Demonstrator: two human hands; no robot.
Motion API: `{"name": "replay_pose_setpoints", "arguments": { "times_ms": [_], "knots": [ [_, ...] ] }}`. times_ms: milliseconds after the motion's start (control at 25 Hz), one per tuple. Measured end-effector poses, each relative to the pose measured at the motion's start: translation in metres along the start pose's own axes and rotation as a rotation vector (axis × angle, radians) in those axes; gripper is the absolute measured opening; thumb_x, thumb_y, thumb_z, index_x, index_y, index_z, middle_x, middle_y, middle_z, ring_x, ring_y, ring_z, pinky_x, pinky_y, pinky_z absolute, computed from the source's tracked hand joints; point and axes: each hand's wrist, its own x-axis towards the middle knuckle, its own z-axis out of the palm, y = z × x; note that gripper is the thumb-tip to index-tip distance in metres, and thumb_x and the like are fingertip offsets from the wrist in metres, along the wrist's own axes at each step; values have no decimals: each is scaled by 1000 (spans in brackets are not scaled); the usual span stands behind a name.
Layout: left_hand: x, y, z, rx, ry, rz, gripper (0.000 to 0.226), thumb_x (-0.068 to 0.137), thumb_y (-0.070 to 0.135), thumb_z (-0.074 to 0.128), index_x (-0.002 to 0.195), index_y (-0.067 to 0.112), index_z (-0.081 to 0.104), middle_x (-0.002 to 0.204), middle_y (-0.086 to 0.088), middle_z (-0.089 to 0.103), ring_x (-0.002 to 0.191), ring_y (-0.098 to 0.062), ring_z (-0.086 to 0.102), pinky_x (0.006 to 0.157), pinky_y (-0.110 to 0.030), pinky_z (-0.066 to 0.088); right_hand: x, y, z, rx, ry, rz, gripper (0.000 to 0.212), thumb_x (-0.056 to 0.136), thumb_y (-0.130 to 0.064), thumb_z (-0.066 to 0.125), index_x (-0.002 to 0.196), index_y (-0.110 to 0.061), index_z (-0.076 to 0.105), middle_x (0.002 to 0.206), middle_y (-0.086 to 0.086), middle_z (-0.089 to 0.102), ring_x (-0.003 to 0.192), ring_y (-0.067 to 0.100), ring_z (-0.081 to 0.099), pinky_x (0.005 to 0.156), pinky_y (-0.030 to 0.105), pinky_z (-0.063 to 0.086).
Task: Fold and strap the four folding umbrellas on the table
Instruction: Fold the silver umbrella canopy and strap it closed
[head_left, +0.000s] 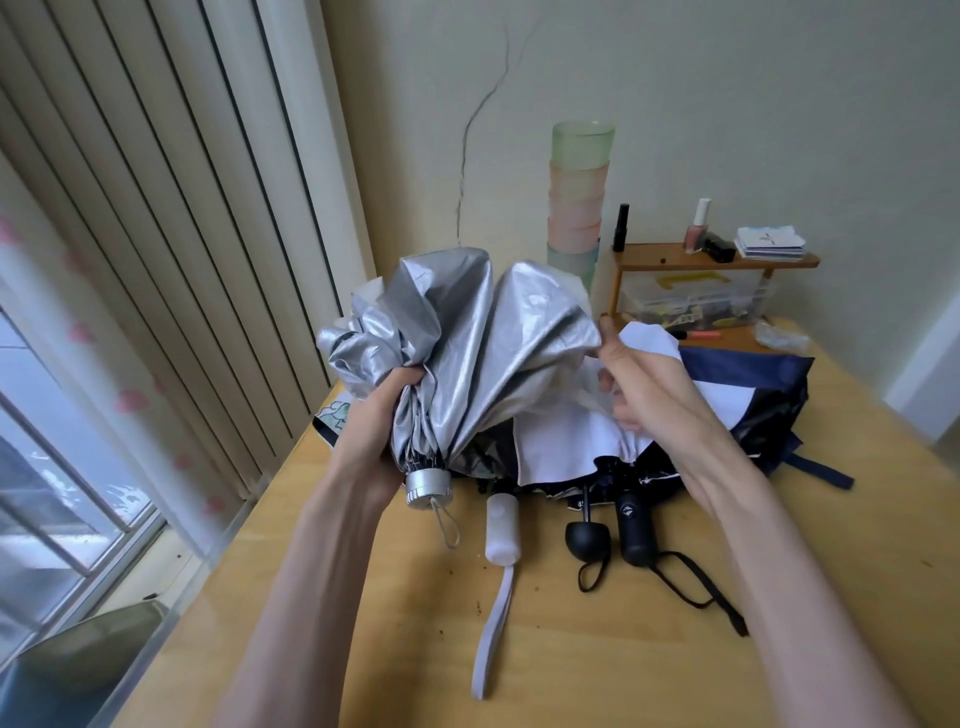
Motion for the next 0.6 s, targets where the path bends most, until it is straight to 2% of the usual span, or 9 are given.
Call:
{"name": "replay_pose_setpoints", "arguments": {
  "times_ms": [40, 120, 200, 280, 320, 360, 400, 480, 600],
  "knots": [
    [-1, -1, 4, 18, -11, 14, 9, 95, 17, 69, 101, 11, 69, 88, -9, 74, 73, -26, 72, 69, -38, 60, -1, -1, 4, 22, -4, -7, 45, 88, -64, 66, 99, -21, 73, 80, 1, 64, 65, 2, 53, 63, 15, 41],
    [-7, -6, 17, 120, -55, 74, 4, 98, 11, 65, 101, 9, 68, 87, -9, 76, 73, -24, 75, 66, -36, 61, -3, -6, 20, 16, 25, -81, 19, 90, -33, 82, 107, -29, 73, 88, -14, 71, 74, -6, 61, 71, 9, 47],
    [-12, -12, 29, 198, -114, 105, 15, 101, 19, 66, 112, 10, 69, 101, -12, 79, 90, -25, 77, 76, -37, 63, -1, -5, 39, 7, 50, -107, 27, 87, -17, 87, 94, -34, 67, 86, -18, 74, 82, -7, 67, 74, 18, 53],
    [-19, -16, 37, 200, -240, 55, 64, 88, 57, 72, 133, 13, 64, 125, -11, 76, 116, -28, 73, 97, -42, 60, 0, 0, 55, -44, 115, -90, 24, 86, -21, 86, 90, -31, 65, 89, -11, 75, 85, -1, 69, 75, 24, 58],
    [-19, -19, 38, 186, -298, 41, 89, 75, 71, 76, 140, 13, 60, 133, -10, 72, 123, -27, 69, 104, -43, 57, -1, 2, 60, -68, 158, -107, 23, 85, -22, 85, 92, -29, 64, 90, -9, 75, 85, 1, 70, 73, 21, 56],
    [-18, -23, 39, 179, -323, 54, 101, 67, 75, 80, 142, 12, 58, 136, -10, 71, 126, -27, 68, 106, -43, 56, -1, 3, 62, -92, 194, -134, 23, 85, -21, 85, 93, -27, 64, 90, -7, 74, 84, 3, 69, 69, 17, 54],
    [-18, -25, 40, 177, -312, 75, 96, 71, 69, 83, 142, 10, 58, 136, -10, 71, 126, -28, 68, 105, -42, 56, -3, 1, 64, -103, 203, -165, 25, 84, -20, 85, 91, -28, 62, 90, -6, 73, 84, 4, 69, 65, 12, 52],
    [-15, -28, 42, 142, -255, 81, 63, 89, 43, 79, 138, 6, 64, 131, -13, 73, 123, -34, 69, 103, -42, 58, -6, -3, 65, -37, 109, -208, 26, 86, -17, 86, 93, -31, 65, 96, -4, 74, 88, 4, 71, 71, 13, 53],
    [-11, -26, 37, 25, -195, -62, 42, 100, 30, 67, 133, 4, 69, 131, -21, 71, 125, -41, 66, 105, -51, 56, -8, -3, 55, 202, -75, -153, 26, 88, -8, 85, 109, -16, 73, 106, 11, 79, 101, 17, 77, 86, 31, 61]
  ]
}}
